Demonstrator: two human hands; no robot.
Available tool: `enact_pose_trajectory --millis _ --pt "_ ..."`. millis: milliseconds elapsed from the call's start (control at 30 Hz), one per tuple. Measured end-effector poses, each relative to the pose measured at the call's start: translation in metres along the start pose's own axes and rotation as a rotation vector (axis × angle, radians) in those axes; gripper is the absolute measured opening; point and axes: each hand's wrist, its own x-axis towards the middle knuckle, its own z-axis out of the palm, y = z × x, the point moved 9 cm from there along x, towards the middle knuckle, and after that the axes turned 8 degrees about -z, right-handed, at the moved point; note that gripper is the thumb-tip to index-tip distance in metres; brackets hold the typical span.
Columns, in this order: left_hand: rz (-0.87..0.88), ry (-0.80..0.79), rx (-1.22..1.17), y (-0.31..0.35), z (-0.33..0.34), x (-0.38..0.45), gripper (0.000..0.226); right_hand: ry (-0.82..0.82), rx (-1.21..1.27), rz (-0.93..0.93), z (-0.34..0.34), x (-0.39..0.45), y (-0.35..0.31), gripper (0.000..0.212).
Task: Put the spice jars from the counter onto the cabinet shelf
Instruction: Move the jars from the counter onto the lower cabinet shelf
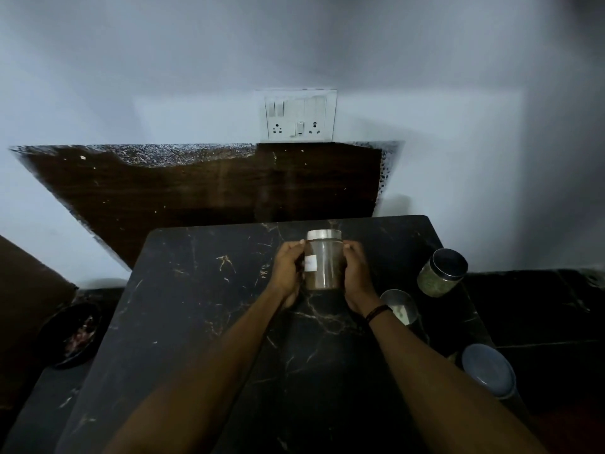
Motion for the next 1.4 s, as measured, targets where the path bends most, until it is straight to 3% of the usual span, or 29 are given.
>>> enact_pose_trajectory --millis 200,400,633,767,933,1167,1400 --pt "-0.009 0.016 -0.017 -0.001 -0.006 -0.012 0.02 -0.014 0.015 0.054 0.0 -0.011 0.002 0.033" --pt "-0.029 -0.016 -0.006 -0.006 0.006 -0.027 0.039 -0.022 0.141 0.111 0.008 -0.031 0.007 0.04" --pt "-0.007 0.007 -0.043 -0.005 0.003 -0.033 0.026 -0.103 0.138 0.095 0.004 -0.032 -0.004 0.044" --pt "0.044 0.011 -0.046 0.016 0.012 -0.034 0.031 -0.113 0.1 0.039 0.005 -0.026 -0.024 0.045" --pt "0.223 0.002 -0.042 0.096 0.042 -0.04 0.027 -0.097 0.13 -0.108 0.012 0.003 -0.099 0.033" --pt "0.526 -0.106 -0.057 0.244 0.098 -0.082 0.012 -0.064 0.192 -0.442 0.026 0.031 -0.26 0.009" --pt "0.828 -0.149 0.039 0.367 0.142 -0.154 0.014 -0.09 0.144 -0.729 0.04 0.019 -0.408 0.019"
